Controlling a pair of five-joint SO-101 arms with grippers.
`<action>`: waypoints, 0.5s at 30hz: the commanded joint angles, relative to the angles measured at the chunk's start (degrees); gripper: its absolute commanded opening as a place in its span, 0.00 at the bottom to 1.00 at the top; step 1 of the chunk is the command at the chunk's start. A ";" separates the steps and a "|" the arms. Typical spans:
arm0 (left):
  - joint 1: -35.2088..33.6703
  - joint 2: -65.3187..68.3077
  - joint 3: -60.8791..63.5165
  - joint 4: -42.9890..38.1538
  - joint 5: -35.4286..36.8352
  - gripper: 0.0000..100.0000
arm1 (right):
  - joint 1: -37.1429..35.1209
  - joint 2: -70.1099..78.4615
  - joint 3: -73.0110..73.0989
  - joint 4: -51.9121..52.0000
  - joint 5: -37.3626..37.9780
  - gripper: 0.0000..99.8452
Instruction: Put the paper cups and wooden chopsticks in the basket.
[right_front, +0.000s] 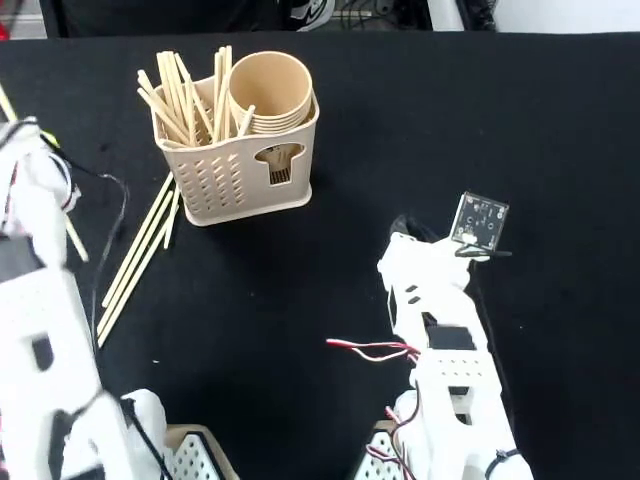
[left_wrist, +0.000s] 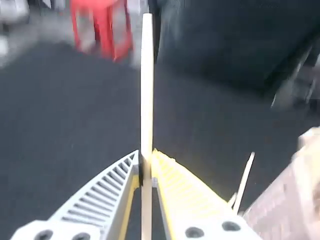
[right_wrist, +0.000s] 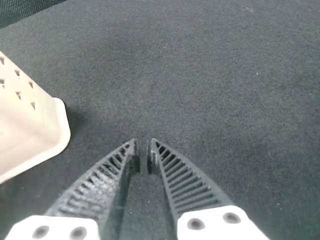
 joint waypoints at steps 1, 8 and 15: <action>4.97 -11.08 5.14 -11.69 0.44 0.03 | -0.79 -0.13 -0.22 -1.32 0.53 0.05; 17.01 -25.05 11.12 -25.23 0.97 0.03 | -0.79 -0.13 -0.22 -1.32 0.53 0.05; 20.79 -28.04 11.21 -38.86 8.35 0.03 | -0.79 -0.13 -0.22 -1.32 0.53 0.05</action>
